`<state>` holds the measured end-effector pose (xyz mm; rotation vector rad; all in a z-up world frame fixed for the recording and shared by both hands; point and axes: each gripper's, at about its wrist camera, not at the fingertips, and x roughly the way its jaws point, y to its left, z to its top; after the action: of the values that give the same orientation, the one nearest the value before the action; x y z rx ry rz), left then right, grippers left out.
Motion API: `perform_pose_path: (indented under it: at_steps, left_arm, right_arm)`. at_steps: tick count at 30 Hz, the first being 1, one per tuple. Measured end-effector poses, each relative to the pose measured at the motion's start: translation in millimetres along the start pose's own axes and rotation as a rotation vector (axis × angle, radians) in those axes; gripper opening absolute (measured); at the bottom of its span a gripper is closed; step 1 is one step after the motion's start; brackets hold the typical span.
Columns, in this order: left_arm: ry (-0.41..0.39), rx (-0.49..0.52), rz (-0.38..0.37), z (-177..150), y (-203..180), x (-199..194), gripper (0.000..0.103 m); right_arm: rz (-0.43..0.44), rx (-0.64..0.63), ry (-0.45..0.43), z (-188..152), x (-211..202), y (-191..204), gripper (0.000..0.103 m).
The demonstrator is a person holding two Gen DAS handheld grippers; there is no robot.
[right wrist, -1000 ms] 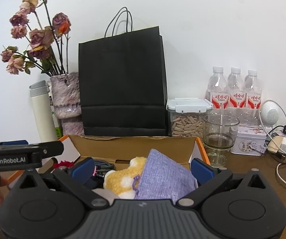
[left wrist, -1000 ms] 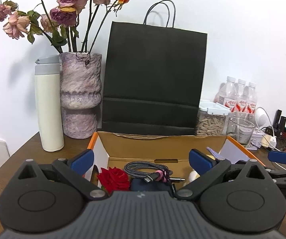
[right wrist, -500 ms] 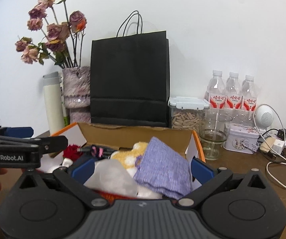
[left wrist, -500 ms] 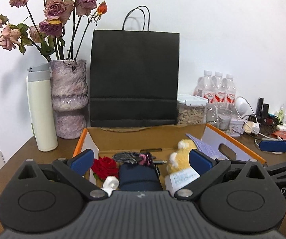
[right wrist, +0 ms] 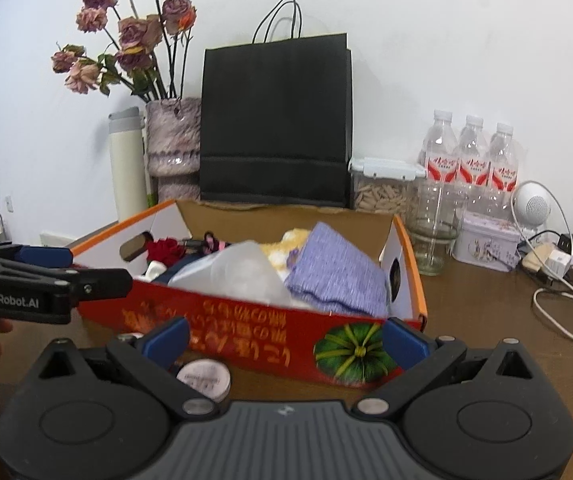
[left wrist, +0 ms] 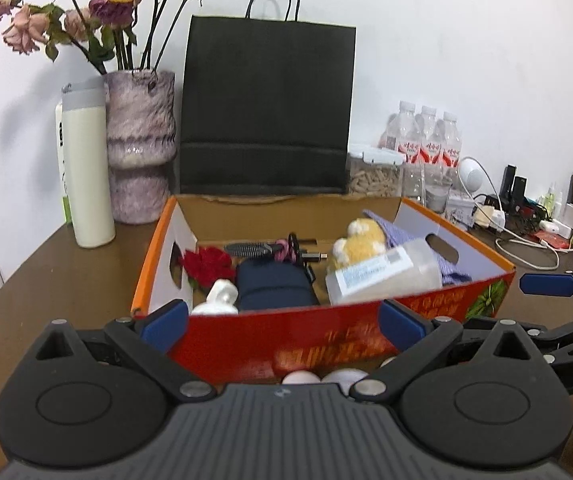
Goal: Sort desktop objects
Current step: 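Withdraw both grippers from the box toward the remaining table items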
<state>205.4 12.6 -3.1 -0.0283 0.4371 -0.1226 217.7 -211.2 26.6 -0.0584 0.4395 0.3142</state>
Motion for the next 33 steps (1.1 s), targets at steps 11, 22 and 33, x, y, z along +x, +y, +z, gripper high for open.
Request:
perform_pose_path:
  at_steps: [11, 22, 33]
  left_arm:
    - [0.062, -0.018, -0.022, -17.9, 4.0, -16.7, 0.103]
    - [0.096, -0.064, 0.024, -36.8, 7.8, -42.9, 0.103]
    - [0.080, -0.122, 0.073, -48.3, 13.1, -69.9, 0.103]
  right_arm:
    - [0.005, 0.016, 0.035, -19.1, -19.4, 0.9, 0.103]
    - [0.003, 0.038, 0.070, -36.3, -38.9, 2.9, 0.103]
    - [0.019, 0.034, 0.099, -54.7, -64.4, 18.9, 0.102]
